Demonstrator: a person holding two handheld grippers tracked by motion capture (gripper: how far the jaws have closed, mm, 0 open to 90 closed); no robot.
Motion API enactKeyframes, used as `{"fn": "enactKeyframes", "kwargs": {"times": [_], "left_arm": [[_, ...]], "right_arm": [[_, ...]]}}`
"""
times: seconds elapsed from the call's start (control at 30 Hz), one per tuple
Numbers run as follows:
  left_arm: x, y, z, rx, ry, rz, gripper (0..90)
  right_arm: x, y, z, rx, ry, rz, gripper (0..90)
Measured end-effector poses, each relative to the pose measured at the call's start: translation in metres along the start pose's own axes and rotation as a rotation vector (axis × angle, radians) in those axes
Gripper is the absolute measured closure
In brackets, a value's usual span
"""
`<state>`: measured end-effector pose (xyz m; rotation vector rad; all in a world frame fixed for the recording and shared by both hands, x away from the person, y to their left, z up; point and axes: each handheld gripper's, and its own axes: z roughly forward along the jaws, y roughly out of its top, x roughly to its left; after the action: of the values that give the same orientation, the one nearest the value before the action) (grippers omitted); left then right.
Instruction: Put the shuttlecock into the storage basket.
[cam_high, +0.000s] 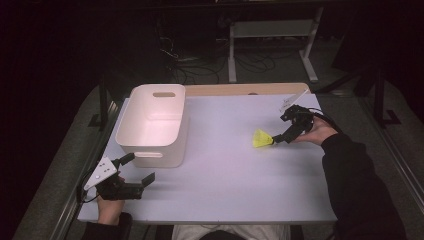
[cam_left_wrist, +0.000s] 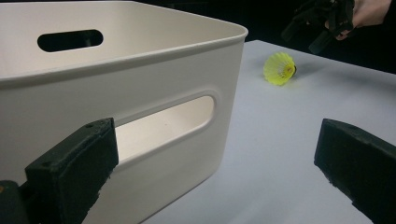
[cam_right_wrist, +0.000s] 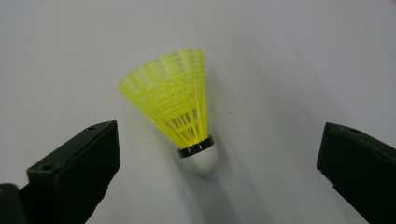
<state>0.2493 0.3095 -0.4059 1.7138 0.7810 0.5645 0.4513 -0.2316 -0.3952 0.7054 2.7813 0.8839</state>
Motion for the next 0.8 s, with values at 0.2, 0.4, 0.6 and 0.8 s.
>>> {"fn": "enactKeyframes", "kwargs": {"times": [0.2, 0.4, 0.6, 0.8], "left_arm": [[0.0, 0.0, 0.0, 0.004, 0.002, 0.001, 0.0], [0.0, 0.0, 0.0, 0.004, 0.002, 0.002, 0.0], [0.0, 0.0, 0.0, 0.006, 0.003, 0.0, 0.0], [0.0, 0.0, 0.0, 0.007, 0.006, 0.0, 0.0]], "right_arm": [[-0.003, -0.003, 0.006, -0.012, 0.035, -0.025, 0.0], [-0.003, -0.007, 0.015, 0.018, 0.075, -0.072, 0.0], [-0.001, -0.009, 0.017, 0.036, 0.093, -0.109, 3.5], [-0.001, -0.01, 0.022, 0.074, 0.096, -0.122, 12.8]]}}
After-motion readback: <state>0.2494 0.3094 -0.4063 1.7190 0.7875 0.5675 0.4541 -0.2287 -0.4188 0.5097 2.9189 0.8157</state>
